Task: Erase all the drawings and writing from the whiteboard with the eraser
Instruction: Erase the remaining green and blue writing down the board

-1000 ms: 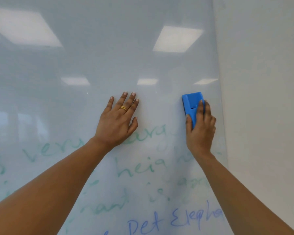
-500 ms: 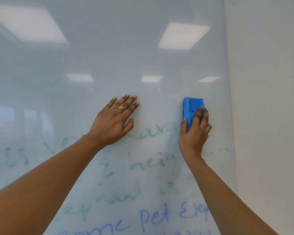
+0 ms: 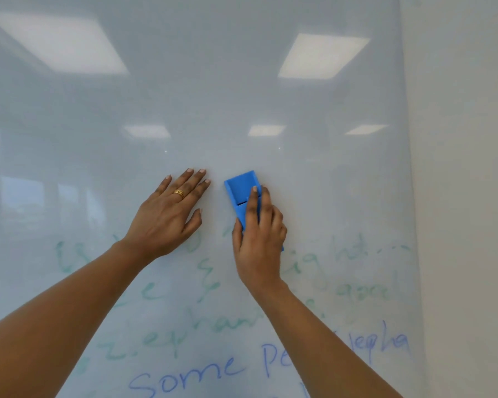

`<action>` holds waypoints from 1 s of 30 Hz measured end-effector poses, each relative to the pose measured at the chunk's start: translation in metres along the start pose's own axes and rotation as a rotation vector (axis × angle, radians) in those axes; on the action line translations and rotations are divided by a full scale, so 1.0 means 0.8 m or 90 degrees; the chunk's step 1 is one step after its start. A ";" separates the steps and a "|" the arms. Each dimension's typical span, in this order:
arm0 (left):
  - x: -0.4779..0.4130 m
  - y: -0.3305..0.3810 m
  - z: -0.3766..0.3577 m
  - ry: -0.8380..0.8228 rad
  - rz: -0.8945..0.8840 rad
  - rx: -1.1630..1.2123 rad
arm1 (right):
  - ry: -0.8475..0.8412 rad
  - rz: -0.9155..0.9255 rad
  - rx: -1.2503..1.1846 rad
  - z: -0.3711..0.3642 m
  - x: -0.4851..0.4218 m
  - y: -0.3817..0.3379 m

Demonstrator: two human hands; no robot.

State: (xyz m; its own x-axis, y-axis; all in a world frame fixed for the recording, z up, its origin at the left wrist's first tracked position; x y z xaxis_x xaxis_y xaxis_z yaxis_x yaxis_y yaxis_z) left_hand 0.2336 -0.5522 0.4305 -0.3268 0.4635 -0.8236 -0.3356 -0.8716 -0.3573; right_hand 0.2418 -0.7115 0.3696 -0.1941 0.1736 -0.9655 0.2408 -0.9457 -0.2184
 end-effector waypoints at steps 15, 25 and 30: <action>0.006 0.003 -0.003 0.013 0.004 0.009 | 0.066 -0.034 0.013 0.013 -0.019 0.122; 0.006 0.004 0.000 0.000 0.008 0.032 | 0.056 -0.109 -0.020 0.017 -0.016 0.133; 0.006 -0.001 0.003 -0.031 0.005 0.054 | 0.032 -0.094 -0.017 0.011 -0.014 0.083</action>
State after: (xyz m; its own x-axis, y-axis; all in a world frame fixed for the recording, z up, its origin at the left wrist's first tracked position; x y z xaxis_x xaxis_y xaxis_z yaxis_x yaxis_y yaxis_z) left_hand 0.2301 -0.5486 0.4281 -0.3712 0.4660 -0.8031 -0.4059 -0.8593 -0.3110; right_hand 0.2515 -0.7789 0.3668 -0.1823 0.3243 -0.9282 0.2382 -0.9014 -0.3617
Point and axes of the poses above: each hand's wrist, its own x-axis away from the middle knuckle, its own z-axis out of the back of the hand, y = z × x, the point moved 2 cm from there along -x, towards the middle knuckle, and after that the axes turned 7 degrees about x, right-handed, at the moved point
